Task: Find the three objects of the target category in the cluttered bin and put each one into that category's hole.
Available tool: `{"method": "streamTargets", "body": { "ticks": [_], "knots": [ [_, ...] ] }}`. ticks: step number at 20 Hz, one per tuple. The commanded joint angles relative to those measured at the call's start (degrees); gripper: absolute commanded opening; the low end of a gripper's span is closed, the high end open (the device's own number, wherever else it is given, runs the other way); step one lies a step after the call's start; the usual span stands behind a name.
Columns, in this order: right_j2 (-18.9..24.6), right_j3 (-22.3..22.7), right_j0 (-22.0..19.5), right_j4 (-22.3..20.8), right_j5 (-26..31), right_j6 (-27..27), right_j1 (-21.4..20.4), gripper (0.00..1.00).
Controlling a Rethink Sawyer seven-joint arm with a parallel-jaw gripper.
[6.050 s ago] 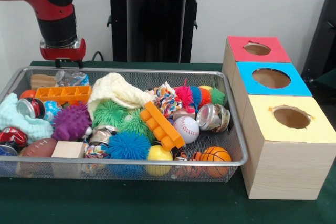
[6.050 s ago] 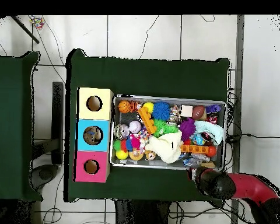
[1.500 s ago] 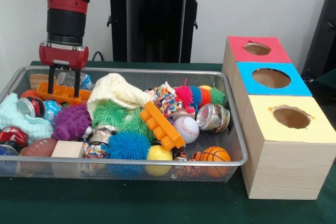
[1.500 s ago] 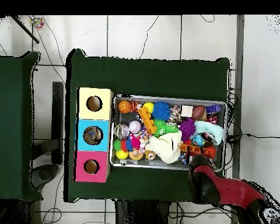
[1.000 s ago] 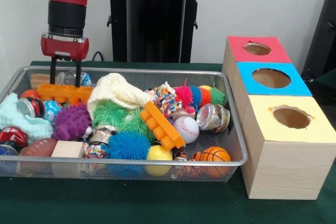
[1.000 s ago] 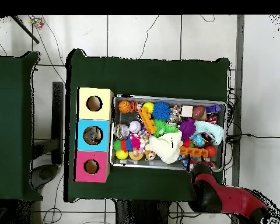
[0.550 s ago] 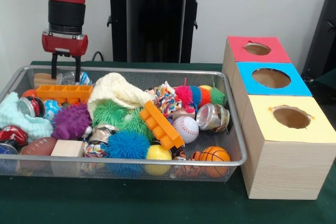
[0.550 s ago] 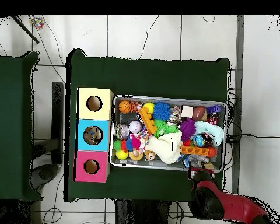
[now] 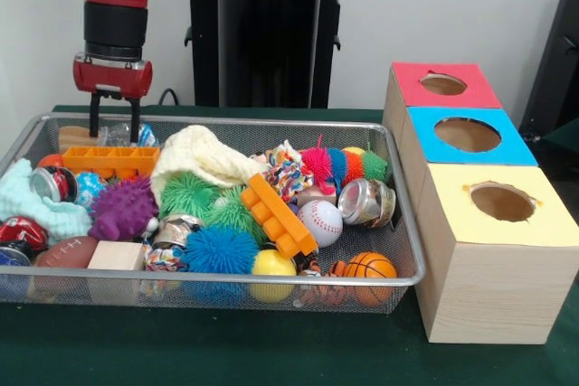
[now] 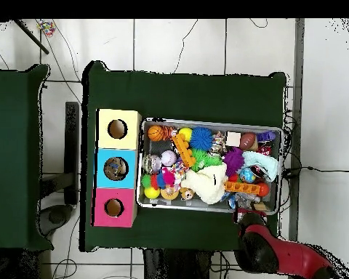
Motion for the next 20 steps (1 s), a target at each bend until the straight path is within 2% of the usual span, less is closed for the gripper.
{"method": "streamTargets", "body": {
  "ticks": [1, 8, 9, 12, 20],
  "knots": [
    [-0.8, -1.6, -0.6, -2.7, 6.5, 3.3, 8.1, 1.00],
    [-0.2, -1.8, -0.6, -0.9, 8.4, 3.8, 7.9, 1.00],
    [0.1, -1.7, -0.8, -0.7, 8.7, 3.9, 7.9, 0.00],
    [1.6, -1.4, -1.7, 0.1, 11.9, 2.8, 7.6, 0.00],
    [2.9, -2.3, -2.3, 0.3, 12.4, 2.2, 7.3, 0.00]
  ]
}}
